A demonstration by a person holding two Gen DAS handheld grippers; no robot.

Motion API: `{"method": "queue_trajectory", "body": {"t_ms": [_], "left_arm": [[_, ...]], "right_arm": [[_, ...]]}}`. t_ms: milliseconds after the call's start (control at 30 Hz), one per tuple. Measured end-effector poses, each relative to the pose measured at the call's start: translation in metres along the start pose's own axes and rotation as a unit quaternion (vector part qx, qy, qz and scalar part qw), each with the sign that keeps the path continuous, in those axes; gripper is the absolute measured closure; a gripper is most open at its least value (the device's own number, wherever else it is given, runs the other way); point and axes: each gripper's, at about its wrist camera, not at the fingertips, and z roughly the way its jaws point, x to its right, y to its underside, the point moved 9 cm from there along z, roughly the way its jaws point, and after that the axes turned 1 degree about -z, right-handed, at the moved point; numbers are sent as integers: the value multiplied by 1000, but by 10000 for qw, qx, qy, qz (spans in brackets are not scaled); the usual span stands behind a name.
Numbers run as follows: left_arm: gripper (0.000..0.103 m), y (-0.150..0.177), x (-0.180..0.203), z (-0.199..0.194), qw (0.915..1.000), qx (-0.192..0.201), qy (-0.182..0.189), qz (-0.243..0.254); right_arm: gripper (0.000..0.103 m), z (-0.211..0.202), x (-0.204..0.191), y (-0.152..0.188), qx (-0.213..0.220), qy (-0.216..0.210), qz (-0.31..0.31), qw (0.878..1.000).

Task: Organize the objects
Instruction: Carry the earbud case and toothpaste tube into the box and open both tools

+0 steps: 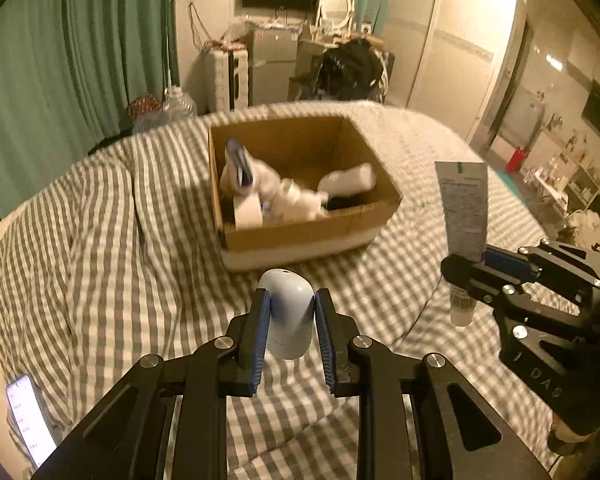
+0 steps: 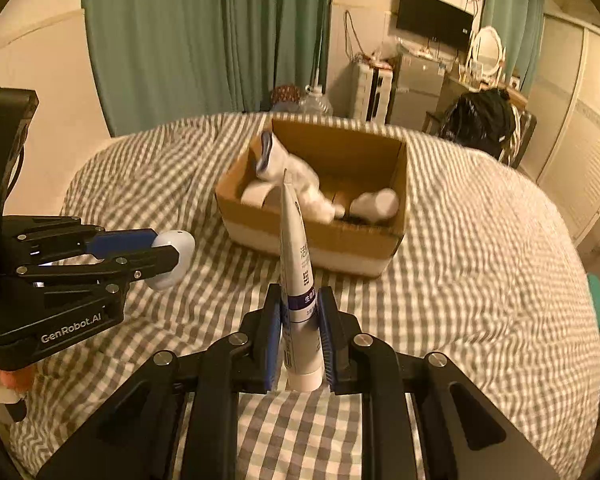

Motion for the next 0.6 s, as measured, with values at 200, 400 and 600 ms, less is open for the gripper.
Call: {"method": "queue_trajectory", "body": {"t_ms": [200, 400, 600], "left_arm": [[80, -51, 9, -19, 9990, 432, 55, 139], [80, -103, 3, -13, 9974, 702, -11, 160], [80, -150, -8, 15, 9966, 813, -82, 120]], "right_arm": [[86, -16, 7, -38, 293, -25, -43, 9996], [86, -15, 22, -81, 473, -90, 24, 9988], [86, 7, 44, -125, 513, -203, 209, 9983]]}}
